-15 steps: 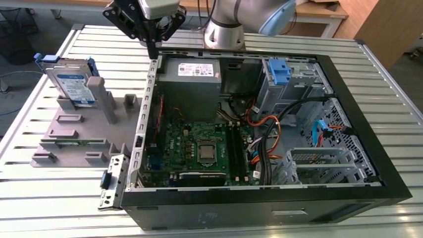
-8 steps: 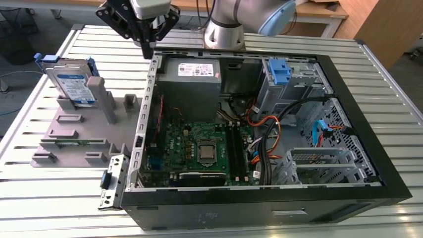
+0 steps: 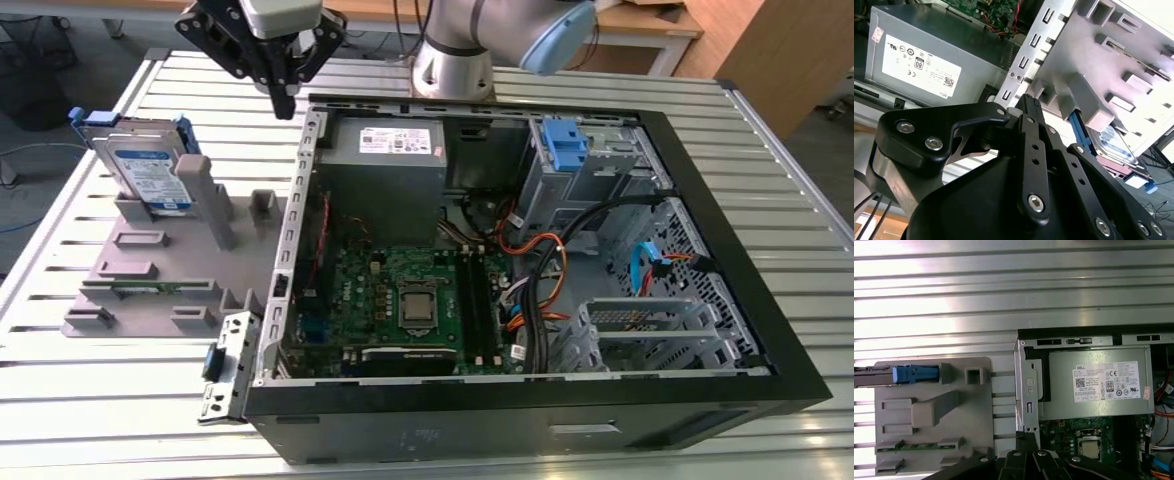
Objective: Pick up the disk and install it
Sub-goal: 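Reach for the disk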
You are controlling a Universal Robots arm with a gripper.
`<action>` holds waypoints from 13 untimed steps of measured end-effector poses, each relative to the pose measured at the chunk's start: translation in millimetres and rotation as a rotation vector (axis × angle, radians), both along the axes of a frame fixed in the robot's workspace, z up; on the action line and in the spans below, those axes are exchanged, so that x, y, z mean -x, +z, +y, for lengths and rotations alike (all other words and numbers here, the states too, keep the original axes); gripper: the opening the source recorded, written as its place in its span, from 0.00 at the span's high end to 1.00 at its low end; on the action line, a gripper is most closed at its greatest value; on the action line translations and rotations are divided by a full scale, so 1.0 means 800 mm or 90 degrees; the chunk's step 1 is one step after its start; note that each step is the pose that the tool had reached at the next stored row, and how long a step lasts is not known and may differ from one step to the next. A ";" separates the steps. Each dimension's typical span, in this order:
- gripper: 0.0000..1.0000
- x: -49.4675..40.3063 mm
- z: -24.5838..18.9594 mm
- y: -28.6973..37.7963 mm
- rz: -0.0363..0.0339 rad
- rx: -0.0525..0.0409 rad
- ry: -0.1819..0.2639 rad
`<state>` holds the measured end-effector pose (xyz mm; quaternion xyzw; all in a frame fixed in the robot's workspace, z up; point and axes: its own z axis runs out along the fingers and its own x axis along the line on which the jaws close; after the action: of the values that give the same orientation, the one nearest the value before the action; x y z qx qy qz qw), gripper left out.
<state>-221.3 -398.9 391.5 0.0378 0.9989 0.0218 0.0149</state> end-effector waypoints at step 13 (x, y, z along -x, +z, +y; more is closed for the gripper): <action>0.89 0.024 0.0000 -0.0008 0.0000 0.0000 0.000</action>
<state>-240.1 -398.9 390.9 0.0378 0.9989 0.0218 0.0149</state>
